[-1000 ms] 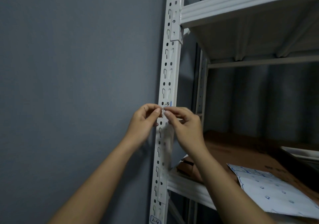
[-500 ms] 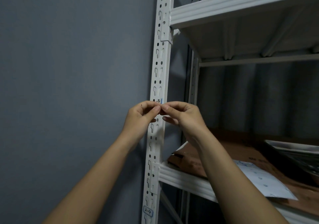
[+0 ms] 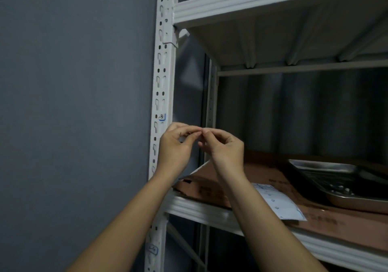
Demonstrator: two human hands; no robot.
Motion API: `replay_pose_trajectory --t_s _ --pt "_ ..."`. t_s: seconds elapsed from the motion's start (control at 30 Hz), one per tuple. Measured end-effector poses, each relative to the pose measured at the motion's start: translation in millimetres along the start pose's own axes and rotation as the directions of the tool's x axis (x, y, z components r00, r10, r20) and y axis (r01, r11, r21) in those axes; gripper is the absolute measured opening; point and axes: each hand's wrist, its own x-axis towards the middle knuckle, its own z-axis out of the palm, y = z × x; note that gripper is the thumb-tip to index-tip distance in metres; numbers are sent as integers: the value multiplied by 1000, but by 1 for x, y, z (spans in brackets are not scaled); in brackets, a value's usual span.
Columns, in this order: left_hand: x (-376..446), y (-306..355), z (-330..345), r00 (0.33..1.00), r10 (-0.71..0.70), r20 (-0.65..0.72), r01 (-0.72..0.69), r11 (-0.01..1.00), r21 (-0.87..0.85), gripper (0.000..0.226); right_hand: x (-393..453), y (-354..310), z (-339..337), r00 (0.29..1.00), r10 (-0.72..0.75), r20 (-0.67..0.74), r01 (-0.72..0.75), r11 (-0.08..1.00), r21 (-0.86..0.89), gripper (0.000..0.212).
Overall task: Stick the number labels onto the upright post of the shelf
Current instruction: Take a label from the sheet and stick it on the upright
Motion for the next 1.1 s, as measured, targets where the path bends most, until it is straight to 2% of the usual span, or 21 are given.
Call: replay_pose_trajectory --t_s 0.1,0.17,0.33,0.53,0.63,0.77,0.83,0.9,0.93,0.97,1.03,1.1 --pt "-5 3 19 999 27 45 -27 1000 -16 20 0 -7 -20 999 -1 -41 2 1000 28 11" --pt "-7 4 30 992 83 97 -84 996 6 22 0 -16 -35 1000 20 -20 -19 999 38 10" --pt "-7 3 51 925 323 200 -348 931 108 24 7 -40 -74 971 216 102 -235 936 261 15" --pt "-12 10 72 818 502 281 -555 818 152 29 15 -68 -114 918 322 230 -366 912 184 10" --pt "-17 15 83 829 496 260 -526 849 58 28 16 -79 -130 900 348 264 -391 911 130 12" --pt "-27 23 104 900 362 241 -348 932 -101 22 17 -80 -145 908 347 233 -377 921 101 17" --pt "-30 26 114 923 285 259 -258 957 -132 19 20 -76 -155 930 340 142 -344 939 2 17" --pt "-32 30 124 939 195 283 -156 976 -154 19 27 -71 -173 954 300 -12 -294 926 -237 18" --pt "-32 31 128 943 156 296 -114 981 -154 19 31 -69 -185 962 259 -85 -271 882 -384 20" --pt "-32 32 133 941 125 314 -84 987 -138 18 34 -69 -197 969 211 -127 -245 802 -545 24" --pt "-33 35 142 924 77 374 -56 996 -67 13 38 -71 -219 982 148 -119 -184 582 -792 30" --pt "-34 37 151 889 13 458 -23 1000 17 11 41 -74 -237 984 146 -105 -157 416 -896 28"
